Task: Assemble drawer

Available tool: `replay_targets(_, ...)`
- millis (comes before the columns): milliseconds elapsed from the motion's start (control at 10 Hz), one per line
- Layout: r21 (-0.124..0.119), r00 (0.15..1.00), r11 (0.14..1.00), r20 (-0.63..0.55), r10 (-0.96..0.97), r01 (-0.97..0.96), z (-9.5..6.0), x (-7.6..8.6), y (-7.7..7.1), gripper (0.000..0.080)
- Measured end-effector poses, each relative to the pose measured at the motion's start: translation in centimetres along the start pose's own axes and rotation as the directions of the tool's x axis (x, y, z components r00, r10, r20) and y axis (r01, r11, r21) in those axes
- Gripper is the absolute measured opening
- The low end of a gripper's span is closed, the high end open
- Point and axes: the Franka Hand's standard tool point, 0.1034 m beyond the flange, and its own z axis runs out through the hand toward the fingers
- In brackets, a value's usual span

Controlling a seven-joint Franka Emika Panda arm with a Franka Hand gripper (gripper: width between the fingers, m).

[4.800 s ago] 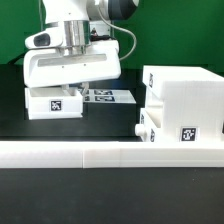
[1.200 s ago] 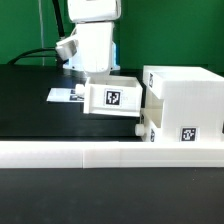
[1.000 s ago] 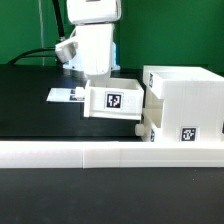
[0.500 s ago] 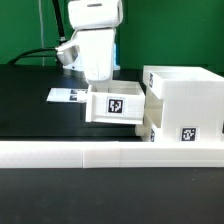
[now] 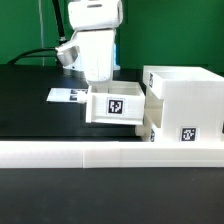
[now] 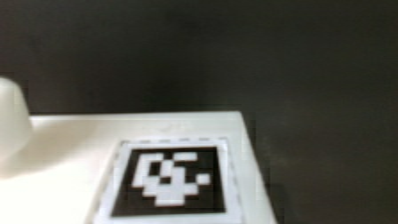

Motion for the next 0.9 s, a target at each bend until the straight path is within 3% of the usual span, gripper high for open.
replay_targets(400, -0.007, 1.0, 1.0, -0.001, -0.021, 0.021, -0.5, 1.0, 1.3, 0.0044)
replay_targets(900, -0.002, 1.0, 1.0, -0.002, -0.012, 0.012, -0.2, 0.8, 1.2, 0.0044)
